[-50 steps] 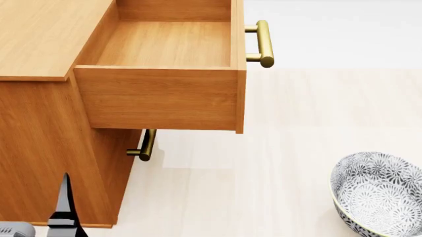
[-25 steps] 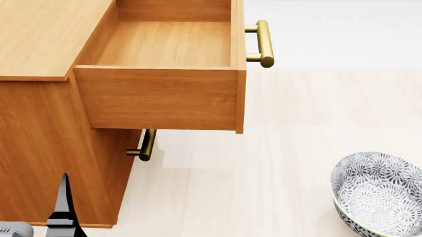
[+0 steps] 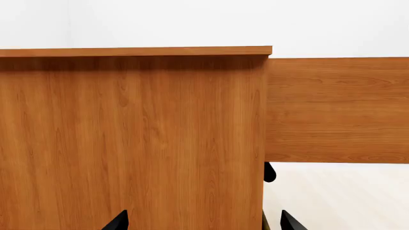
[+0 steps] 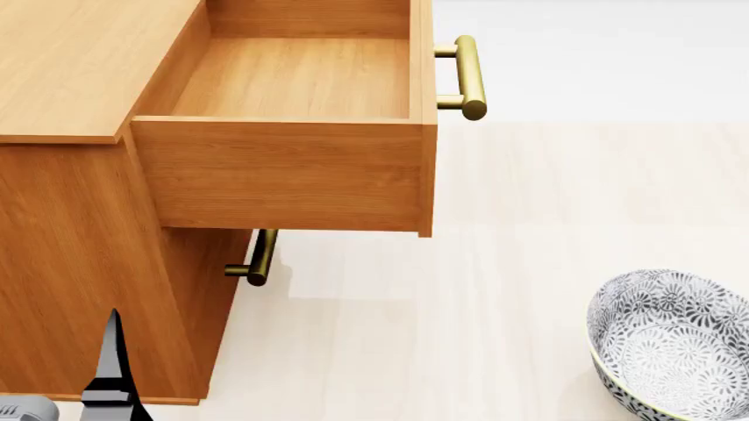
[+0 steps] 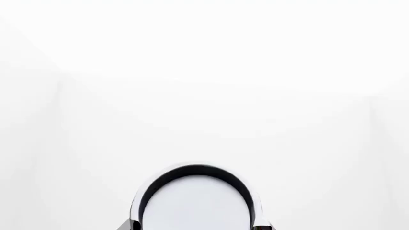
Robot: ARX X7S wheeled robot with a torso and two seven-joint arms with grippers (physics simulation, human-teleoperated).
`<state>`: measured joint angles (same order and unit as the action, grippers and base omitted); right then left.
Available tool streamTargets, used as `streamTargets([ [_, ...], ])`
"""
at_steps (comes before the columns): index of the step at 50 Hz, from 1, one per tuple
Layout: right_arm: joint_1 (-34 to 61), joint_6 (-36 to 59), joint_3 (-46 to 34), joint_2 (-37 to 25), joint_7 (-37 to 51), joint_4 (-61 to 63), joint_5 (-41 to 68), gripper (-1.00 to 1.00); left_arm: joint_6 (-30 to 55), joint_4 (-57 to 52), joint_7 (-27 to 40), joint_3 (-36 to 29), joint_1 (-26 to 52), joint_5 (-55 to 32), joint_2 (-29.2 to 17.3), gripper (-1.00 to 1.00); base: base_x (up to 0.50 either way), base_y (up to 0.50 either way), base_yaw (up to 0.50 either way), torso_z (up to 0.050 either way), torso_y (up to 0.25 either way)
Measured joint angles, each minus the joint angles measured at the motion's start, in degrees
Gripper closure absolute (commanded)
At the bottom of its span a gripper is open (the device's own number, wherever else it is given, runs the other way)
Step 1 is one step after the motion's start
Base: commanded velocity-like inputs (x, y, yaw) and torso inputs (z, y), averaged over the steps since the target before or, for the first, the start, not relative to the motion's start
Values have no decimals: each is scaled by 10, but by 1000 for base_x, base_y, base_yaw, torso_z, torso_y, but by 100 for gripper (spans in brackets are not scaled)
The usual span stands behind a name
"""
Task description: Put the ketchup in the top drawer of the cabinet.
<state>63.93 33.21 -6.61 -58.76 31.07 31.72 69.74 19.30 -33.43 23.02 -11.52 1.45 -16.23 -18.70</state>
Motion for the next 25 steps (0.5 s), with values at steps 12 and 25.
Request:
streamTargets([
  [12, 93, -7, -72, 86, -19, -63, -55, 100, 1, -2, 3, -2, 1, -2, -2, -100, 0, 0, 0, 0, 0],
  [25, 157, -33, -125, 176, -49, -145, -112, 100, 0, 0, 4, -5, 3, -4, -2, -100, 0, 0, 0, 0, 1],
])
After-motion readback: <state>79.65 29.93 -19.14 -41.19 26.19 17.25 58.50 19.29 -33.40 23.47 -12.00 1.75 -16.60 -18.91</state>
